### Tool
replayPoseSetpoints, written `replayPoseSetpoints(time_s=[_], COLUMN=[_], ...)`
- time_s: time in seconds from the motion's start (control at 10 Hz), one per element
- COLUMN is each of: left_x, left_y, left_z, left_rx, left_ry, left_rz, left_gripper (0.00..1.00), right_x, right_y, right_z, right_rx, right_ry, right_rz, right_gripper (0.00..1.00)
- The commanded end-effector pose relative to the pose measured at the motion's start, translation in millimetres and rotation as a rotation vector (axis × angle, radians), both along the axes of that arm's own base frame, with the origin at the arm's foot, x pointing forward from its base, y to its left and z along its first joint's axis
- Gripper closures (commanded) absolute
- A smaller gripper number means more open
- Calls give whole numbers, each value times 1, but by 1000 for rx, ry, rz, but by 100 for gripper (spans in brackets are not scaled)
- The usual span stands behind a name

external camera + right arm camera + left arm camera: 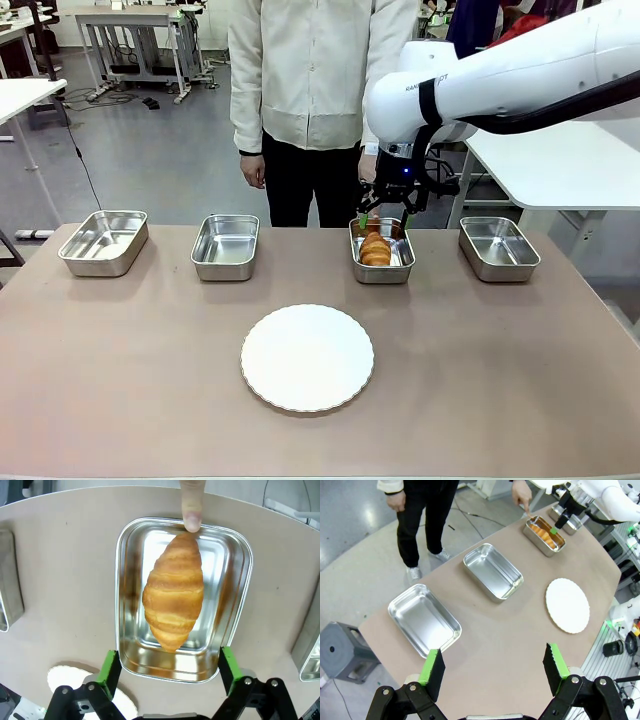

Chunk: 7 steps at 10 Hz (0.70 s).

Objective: Place the bread in the container.
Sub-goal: Place the Butter Roll into the Airtight Container indicated by the human.

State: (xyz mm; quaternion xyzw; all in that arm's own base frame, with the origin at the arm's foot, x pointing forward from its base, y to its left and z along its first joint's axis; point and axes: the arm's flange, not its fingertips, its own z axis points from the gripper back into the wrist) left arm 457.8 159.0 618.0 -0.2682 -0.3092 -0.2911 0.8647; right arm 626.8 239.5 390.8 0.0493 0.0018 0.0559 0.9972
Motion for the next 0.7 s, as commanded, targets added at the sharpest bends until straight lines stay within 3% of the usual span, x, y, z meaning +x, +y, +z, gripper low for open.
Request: replayPoseSetpoints(time_s=[0.0, 0.4, 0.6], left_x=[-2, -2, -2], left_y=[-1, -1, -1], left_z=[1, 1, 1], left_rx=[-18, -18, -18], left_ry=[-13, -13, -13], left_rz=[-3, -3, -3], left_gripper=[0, 0, 0], right_x=[0, 0, -45], right_y=[-1, 0, -5], right_z=[1, 0, 24], right_rx=[0, 0, -24], right_ry=[-2, 0, -118], right_rz=[0, 0, 17], right_gripper=[0, 0, 0])
